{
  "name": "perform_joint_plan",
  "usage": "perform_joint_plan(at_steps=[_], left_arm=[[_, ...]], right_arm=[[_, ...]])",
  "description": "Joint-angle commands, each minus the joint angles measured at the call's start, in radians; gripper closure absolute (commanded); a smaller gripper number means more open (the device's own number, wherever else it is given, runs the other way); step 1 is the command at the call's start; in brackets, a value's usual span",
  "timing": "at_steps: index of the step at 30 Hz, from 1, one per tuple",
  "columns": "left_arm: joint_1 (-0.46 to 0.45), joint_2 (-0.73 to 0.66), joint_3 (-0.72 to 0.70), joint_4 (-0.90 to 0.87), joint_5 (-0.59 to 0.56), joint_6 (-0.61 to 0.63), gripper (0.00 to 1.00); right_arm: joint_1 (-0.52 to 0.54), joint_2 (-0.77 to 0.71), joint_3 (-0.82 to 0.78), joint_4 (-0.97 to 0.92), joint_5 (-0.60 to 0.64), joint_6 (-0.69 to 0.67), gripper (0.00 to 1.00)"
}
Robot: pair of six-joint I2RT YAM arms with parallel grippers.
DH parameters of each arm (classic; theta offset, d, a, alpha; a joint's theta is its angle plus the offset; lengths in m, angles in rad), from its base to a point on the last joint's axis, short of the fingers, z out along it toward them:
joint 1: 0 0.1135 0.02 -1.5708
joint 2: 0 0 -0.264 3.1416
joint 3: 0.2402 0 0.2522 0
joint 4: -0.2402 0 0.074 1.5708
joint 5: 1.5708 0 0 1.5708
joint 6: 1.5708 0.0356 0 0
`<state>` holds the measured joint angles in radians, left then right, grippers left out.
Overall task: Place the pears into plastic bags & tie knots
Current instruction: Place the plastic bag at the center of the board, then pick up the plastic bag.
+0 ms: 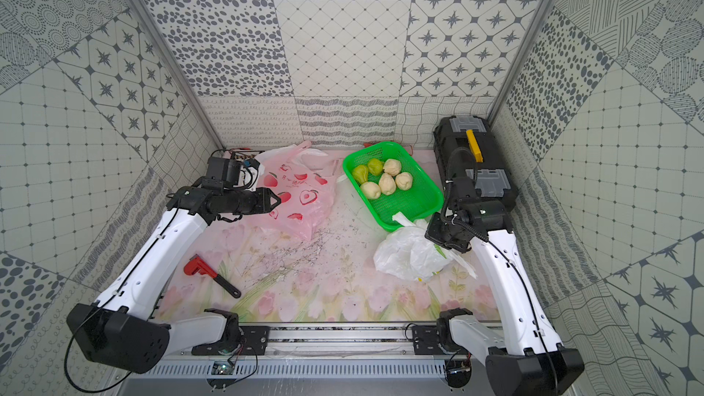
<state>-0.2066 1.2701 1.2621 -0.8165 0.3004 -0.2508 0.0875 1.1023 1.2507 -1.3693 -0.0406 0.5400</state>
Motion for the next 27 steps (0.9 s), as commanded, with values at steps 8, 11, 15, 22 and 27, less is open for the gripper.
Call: perform_joint_plan(at_steps=[8, 11, 15, 22, 27], left_arm=[[-0.095, 0.186, 0.069, 0.09, -0.111, 0.024, 0.45], [-0.161, 0.302, 0.152, 0.082, -0.219, 0.085, 0.41], [-0.212, 0.494, 0.275, 0.016, -0.374, 0.151, 0.33], [-0.266, 0.704, 0.38, -0.026, -0.572, 0.252, 0.18], [-0.267, 0.784, 0.337, 0.044, -0.607, 0.29, 0.27]], right_arm=[[0.053, 0.047, 0.1, 0.023, 0.243, -0.101, 0.44], [0.192, 0.108, 0.203, -0.052, 0.352, -0.093, 0.35], [0.389, 0.19, 0.302, -0.072, 0.474, -0.039, 0.32], [0.54, 0.306, 0.285, 0.219, 0.204, 0.019, 0.29], [0.554, 0.396, 0.234, 0.455, -0.005, 0.085, 0.29]])
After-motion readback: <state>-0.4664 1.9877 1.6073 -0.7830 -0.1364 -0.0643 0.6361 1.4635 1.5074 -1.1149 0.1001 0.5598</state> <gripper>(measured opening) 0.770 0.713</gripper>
